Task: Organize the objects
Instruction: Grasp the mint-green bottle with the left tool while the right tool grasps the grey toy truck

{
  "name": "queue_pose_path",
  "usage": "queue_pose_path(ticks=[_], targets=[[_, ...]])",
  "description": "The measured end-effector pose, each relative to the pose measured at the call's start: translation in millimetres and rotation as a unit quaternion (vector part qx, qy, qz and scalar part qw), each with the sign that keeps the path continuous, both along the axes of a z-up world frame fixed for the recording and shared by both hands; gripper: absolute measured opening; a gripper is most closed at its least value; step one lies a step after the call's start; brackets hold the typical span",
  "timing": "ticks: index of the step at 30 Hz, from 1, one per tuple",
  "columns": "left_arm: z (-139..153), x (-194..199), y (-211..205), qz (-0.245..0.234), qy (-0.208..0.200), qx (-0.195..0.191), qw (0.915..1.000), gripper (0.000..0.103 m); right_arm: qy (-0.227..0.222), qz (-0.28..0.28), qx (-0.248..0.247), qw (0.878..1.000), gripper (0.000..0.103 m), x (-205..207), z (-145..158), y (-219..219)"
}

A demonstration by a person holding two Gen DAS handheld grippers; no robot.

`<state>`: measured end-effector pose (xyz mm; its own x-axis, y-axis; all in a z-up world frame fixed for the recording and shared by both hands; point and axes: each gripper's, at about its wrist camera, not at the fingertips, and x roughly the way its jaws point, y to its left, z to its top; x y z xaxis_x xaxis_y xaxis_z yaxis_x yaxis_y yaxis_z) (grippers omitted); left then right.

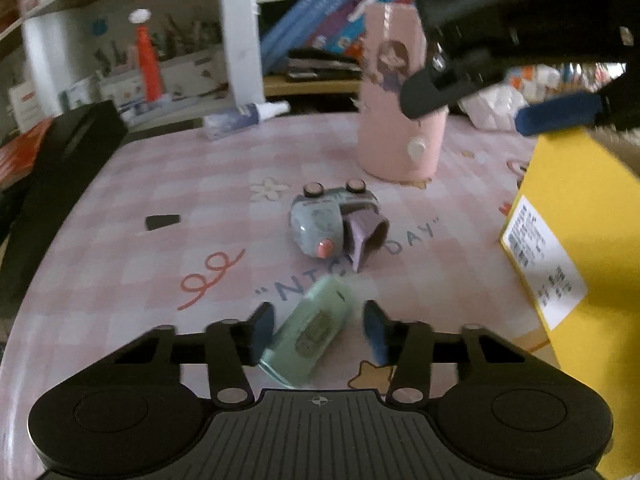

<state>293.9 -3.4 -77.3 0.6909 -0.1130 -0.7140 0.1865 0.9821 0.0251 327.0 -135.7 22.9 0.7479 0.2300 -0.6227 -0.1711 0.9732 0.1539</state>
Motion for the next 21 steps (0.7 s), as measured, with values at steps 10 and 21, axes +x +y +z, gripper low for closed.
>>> queue_pose_path(ticks=[10, 21], targets=[[9.2, -27.3, 28.0, -0.001, -0.012, -0.015, 0.9998, 0.023, 0.027, 0.03, -0.001, 0.999, 0.091, 11.2, -9.6, 22.3], [43.0, -73.6, 84.7, 0.092, -0.021, -0.06, 0.9937, 0.023, 0.111, 0.026, -0.04, 0.993, 0.094, 61.2, -66.2, 78.1]])
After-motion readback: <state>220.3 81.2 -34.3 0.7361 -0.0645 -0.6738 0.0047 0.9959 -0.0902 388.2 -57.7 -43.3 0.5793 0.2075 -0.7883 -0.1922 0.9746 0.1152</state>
